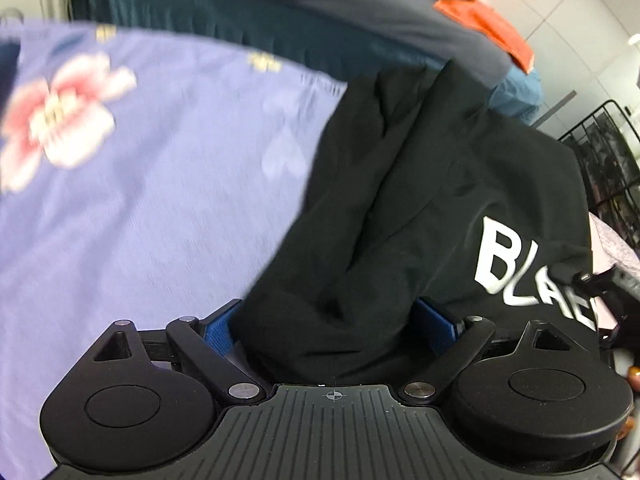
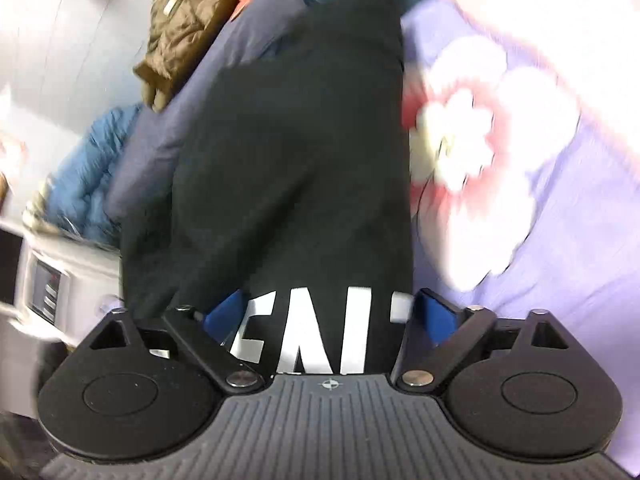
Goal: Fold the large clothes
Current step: 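Open both tools and press the folded jacket flat on the bed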
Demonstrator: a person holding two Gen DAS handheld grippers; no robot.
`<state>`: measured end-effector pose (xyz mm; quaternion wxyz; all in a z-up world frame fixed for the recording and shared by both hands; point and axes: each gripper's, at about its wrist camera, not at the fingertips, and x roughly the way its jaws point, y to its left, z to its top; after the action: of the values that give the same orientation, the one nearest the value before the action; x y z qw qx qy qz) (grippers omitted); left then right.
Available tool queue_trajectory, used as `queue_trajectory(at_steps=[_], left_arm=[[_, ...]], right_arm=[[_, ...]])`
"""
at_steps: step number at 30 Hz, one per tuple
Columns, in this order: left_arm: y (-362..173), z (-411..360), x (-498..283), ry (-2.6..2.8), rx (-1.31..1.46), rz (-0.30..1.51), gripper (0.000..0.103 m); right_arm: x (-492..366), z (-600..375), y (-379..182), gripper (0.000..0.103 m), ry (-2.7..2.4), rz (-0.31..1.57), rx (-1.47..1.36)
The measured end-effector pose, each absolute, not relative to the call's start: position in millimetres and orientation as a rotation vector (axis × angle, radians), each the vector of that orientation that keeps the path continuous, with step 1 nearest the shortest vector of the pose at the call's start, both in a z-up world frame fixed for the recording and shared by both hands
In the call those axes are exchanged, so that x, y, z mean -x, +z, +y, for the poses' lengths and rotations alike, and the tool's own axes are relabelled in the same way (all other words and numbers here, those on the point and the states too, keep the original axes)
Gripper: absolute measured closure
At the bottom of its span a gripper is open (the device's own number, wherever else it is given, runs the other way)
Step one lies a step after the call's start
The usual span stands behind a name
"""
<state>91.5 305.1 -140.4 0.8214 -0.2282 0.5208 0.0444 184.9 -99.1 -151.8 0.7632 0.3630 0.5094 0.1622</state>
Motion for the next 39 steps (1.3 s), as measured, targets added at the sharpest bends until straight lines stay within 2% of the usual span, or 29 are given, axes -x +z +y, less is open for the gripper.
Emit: queue_trajectory(at_steps=[1, 3, 4, 5, 6, 7, 10, 17, 20, 22, 24, 26, 28, 29, 30, 31, 34, 36, 39], left_arm=[[-141.1, 302.5, -92.0, 0.088, 0.487, 1.117, 0.0], [-140.5, 293.0, -94.5, 0.059, 0.478, 1.13, 0.0], [-139.3, 284.6, -96.4, 0.052, 0.455, 1.139, 0.0], [-138.1, 275.2, -98.7, 0.037, 0.433, 1.152, 0.0], [-136.6, 265.6, -100.1, 0.019, 0.417, 1.163, 0.004], [-136.1, 257.3, -102.0, -0.006, 0.411, 1.17, 0.011], [-130.2, 222.3, -105.6, -0.113, 0.423, 1.171, 0.017], [-111.5, 82.3, -109.6, -0.403, 0.339, 1.164, 0.016], [-111.4, 30.8, -103.0, -0.486, 0.292, 1.196, 0.011], [-105.0, 4.9, -95.2, -0.516, 0.213, 1.192, 0.002], [-91.0, -11.9, -85.3, -0.54, 0.121, 1.159, 0.0], [-75.9, -22.6, -72.0, -0.536, -0.001, 1.122, 0.0], [-59.3, -32.2, -59.0, -0.528, -0.125, 1.07, 0.0], [-52.2, -34.2, -55.8, -0.528, -0.176, 1.042, 0.0], [-45.3, -35.7, -49.4, -0.528, -0.227, 1.02, 0.0], [-40.8, -37.2, -54.5, -0.515, -0.276, 1.015, 0.0], [-32.9, -52.2, -46.6, -0.457, -0.405, 1.045, 0.0], [-24.9, -58.8, -42.2, -0.434, -0.44, 1.071, 0.0], [-21.4, -61.5, -33.1, -0.43, -0.477, 1.079, 0.0]], right_arm=[[-183.4, -96.4, -153.0, 0.023, 0.335, 1.095, -0.789], [-181.4, -92.5, -150.0, 0.051, 0.32, 1.089, -0.755], [-179.9, -93.1, -146.4, 0.059, 0.32, 1.079, -0.756], [-178.0, -94.1, -140.4, 0.072, 0.321, 1.064, -0.754], [-174.8, -94.0, -129.9, 0.076, 0.321, 1.046, -0.726], [-172.3, -92.1, -119.0, 0.077, 0.323, 1.028, -0.683], [-166.4, -97.7, -81.7, 0.079, 0.316, 0.966, -0.606], [-136.3, -196.5, 2.7, 0.079, 0.171, 0.853, -0.507], [-104.7, -253.5, 14.7, 0.077, 0.035, 0.861, -0.45], [-78.7, -291.3, 9.5, 0.073, -0.087, 0.886, -0.455], [-55.9, -327.2, -4.4, 0.053, -0.237, 0.959, -0.475], [-29.0, -360.7, -19.6, 0.045, -0.393, 1.022, -0.573], [3.1, -377.2, -20.6, 0.044, -0.479, 0.993, -0.643], [17.3, -378.3, -15.4, 0.035, -0.494, 0.968, -0.634], [26.6, -373.6, -10.0, 0.022, -0.495, 0.959, -0.609], [32.9, -366.6, -3.8, 0.017, -0.482, 0.961, -0.574], [40.0, -339.6, 16.0, 0.012, -0.366, 1.016, -0.417], [35.9, -312.5, 25.3, 0.004, -0.311, 1.06, -0.298], [30.4, -270.7, 35.1, 0.004, -0.253, 1.09, -0.178]])
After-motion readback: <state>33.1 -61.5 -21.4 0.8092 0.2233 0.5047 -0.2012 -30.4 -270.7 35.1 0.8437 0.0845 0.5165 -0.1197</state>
